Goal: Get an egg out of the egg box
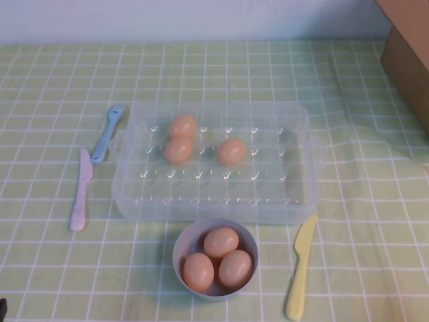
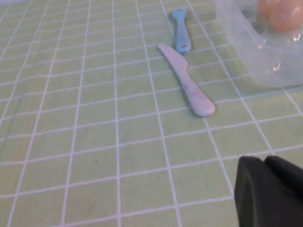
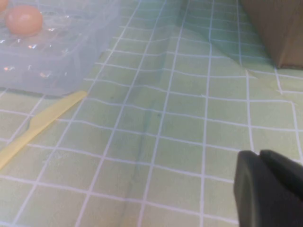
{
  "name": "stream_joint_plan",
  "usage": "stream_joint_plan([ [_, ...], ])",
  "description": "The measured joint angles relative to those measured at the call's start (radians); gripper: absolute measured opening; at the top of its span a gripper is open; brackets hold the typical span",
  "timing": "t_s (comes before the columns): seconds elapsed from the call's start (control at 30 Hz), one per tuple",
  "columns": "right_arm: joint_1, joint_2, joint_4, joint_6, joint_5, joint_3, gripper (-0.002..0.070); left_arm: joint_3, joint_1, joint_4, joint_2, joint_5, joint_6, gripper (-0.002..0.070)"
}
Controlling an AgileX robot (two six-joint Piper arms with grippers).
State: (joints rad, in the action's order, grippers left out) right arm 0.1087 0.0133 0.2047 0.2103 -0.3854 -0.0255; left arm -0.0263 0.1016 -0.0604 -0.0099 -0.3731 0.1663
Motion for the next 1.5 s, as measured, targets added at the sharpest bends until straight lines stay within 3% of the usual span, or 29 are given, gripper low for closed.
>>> stream_joint_plan([
  [1.13,0.000,0.000,0.181,0.000,0.063,0.000,-0.0017,0.000,0.000,0.000,0.000,0.000,0.000,-0.0003],
  [1.5,0.000,0.000,0.634,0.000,0.226,0.000,-0.0017,0.000,0.000,0.000,0.000,0.000,0.000,-0.0003],
])
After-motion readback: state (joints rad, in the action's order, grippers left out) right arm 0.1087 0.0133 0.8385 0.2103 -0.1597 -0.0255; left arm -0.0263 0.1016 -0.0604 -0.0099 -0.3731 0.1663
